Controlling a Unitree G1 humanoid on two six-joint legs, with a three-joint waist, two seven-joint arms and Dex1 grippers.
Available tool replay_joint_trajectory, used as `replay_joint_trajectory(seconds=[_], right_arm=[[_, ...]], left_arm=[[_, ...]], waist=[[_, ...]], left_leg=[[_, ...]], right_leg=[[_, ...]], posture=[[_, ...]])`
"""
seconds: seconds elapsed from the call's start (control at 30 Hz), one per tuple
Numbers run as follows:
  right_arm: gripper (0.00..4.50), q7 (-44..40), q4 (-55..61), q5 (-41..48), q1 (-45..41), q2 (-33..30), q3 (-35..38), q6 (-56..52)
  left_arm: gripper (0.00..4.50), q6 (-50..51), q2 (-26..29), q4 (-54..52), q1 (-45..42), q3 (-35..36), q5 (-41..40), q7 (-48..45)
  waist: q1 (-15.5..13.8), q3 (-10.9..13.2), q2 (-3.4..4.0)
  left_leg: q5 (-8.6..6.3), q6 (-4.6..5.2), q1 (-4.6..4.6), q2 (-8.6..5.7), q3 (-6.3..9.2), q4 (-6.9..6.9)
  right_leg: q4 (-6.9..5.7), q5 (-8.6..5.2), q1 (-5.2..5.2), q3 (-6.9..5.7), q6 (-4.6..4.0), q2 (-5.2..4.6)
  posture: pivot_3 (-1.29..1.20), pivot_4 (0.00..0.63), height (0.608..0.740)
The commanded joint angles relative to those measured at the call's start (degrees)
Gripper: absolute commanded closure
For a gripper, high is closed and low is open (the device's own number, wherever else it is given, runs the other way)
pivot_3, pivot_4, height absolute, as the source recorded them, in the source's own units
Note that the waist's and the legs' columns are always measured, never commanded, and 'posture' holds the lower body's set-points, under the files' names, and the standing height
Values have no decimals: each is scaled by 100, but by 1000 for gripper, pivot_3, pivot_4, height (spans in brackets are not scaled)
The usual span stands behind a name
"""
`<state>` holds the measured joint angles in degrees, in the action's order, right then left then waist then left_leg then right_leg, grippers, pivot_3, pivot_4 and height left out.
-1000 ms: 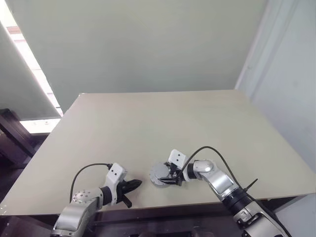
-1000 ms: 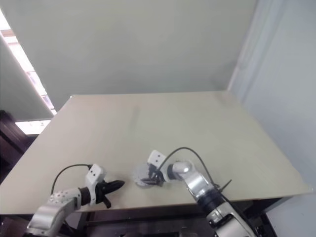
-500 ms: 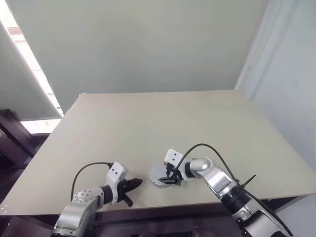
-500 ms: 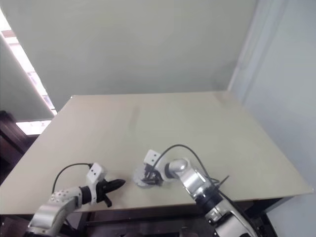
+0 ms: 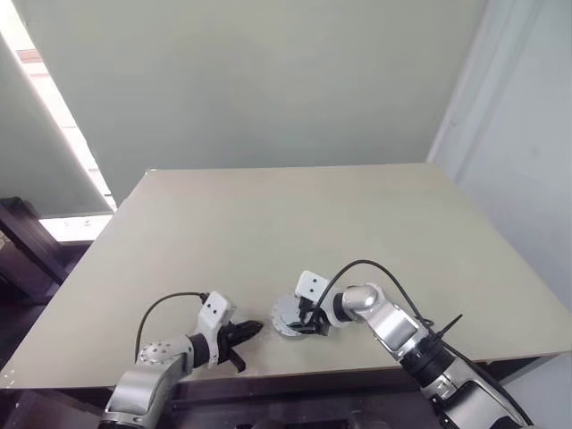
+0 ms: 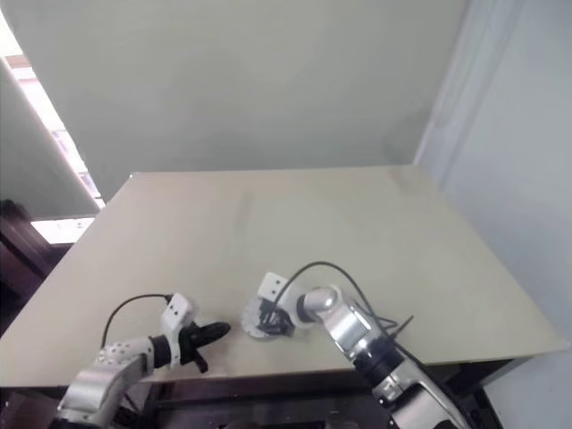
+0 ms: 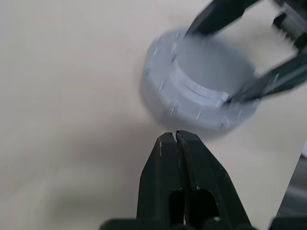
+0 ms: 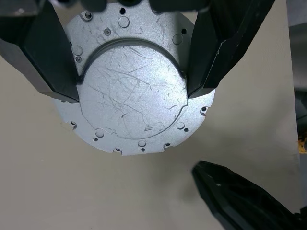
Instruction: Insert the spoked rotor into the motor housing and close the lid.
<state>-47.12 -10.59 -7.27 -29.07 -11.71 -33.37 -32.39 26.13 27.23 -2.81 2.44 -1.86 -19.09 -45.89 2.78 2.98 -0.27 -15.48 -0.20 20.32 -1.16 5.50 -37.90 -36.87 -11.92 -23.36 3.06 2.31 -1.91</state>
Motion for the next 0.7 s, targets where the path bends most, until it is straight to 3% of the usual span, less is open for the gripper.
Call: replay_joint_trajectory(seconds=[0.03, 0.37, 0.7], right_arm=[[1273, -15, -53, -112, 20, -95, -91, -167], [1273, 70, 18, -90, 39, -60, -69, -287], [1273, 130, 136, -29, 72, -90, -36, -352]], left_arm=[[4500, -111, -146, -22, -303, -101, -16, 4], [4500, -183, -240, 803, -714, -728, 667, 171], [4500, -72, -122, 742, -660, -709, 645, 134]], waist=[[1, -1, 1], [-2, -42, 45], [-1, -52, 60]], left_leg=[[0, 0, 0, 0, 0, 0], [0, 1, -4, -5, 0, 0], [0, 1, -50, -8, 3, 3]], right_leg=[[0, 0, 0, 0, 0, 0], [1, 1, 7, 2, 2, 0], [6, -9, 46, 3, -6, -2]], posture=[[0, 0, 740], [0, 0, 740], [0, 0, 740]])
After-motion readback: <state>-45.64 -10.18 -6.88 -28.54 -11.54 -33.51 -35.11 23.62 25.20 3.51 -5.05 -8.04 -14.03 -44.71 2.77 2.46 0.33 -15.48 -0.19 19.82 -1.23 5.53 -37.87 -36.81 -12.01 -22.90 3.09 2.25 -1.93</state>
